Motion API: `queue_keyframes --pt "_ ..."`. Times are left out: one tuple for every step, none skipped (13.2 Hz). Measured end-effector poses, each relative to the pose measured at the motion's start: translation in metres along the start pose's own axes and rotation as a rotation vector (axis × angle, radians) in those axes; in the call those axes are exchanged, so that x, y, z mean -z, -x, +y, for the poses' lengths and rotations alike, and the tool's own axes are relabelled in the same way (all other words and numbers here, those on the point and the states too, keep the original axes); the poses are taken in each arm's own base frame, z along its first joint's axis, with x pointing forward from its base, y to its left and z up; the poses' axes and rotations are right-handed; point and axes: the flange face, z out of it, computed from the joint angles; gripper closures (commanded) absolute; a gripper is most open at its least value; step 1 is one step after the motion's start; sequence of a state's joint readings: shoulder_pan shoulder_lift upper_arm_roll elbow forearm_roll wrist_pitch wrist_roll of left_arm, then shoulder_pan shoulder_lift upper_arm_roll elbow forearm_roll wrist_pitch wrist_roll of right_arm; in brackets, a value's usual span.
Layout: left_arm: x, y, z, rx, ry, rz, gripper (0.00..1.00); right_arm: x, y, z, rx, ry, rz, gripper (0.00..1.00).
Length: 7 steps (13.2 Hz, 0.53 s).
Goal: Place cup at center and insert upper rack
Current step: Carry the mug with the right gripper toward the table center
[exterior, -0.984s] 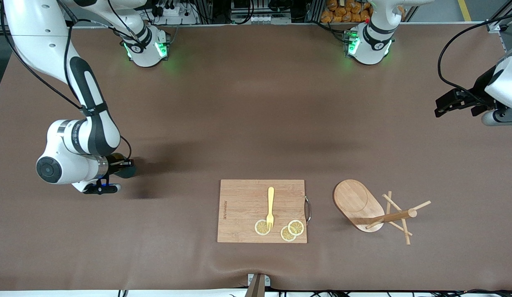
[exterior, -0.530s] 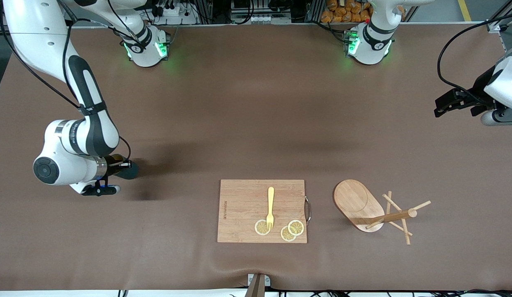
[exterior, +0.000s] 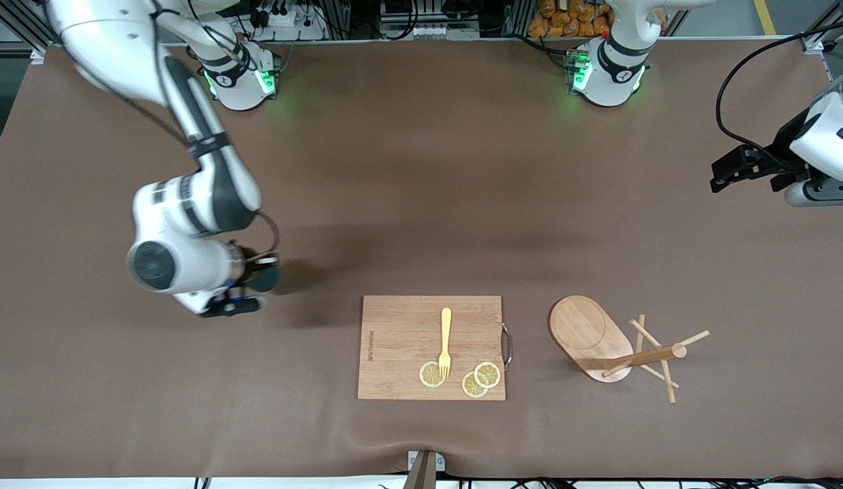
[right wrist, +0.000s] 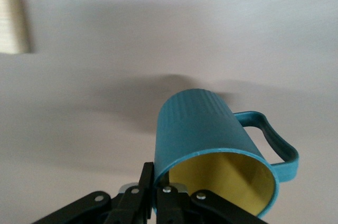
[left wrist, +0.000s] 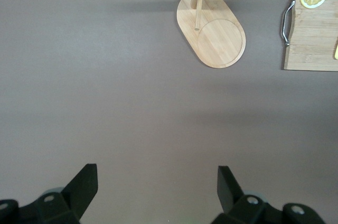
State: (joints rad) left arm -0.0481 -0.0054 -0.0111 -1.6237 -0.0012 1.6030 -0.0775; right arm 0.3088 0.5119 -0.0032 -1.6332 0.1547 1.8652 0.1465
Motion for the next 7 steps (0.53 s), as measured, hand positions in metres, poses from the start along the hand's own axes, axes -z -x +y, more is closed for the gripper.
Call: queue_keyframes --pt "0.0 0.0 0.0 0.0 0.0 0.0 0.0 -0.004 0.009 -0.035 -0.023 -0.014 -0.01 1.0" --pt "0.0 0.0 0.0 0.0 0.0 0.0 0.0 -0.009 0.019 -0.069 -0.047 -0.035 -0.023 1.0" --pt "0.0 0.0 0.001 -0.001 0.001 0.0 0.0 -0.013 0.029 -0.099 -0.07 -0.05 -0.034 1.0" --pt "0.0 0.0 0.001 -0.001 0.003 -0.001 0.0 -0.016 0.039 -0.126 -0.083 -0.052 -0.038 1.0" --pt "-0.002 -0.001 0.002 -0.001 0.004 -0.003 0.0 -0.019 0.051 -0.155 -0.094 -0.048 -0.033 1.0" --pt "-0.003 -0.001 0.002 -0.002 0.005 -0.006 0.0 -0.024 0.063 -0.184 -0.111 -0.045 -0.017 1.0" --pt "-0.005 -0.002 0.003 -0.003 0.006 -0.01 0.0 -0.03 0.078 -0.214 -0.124 -0.04 -0.004 1.0"
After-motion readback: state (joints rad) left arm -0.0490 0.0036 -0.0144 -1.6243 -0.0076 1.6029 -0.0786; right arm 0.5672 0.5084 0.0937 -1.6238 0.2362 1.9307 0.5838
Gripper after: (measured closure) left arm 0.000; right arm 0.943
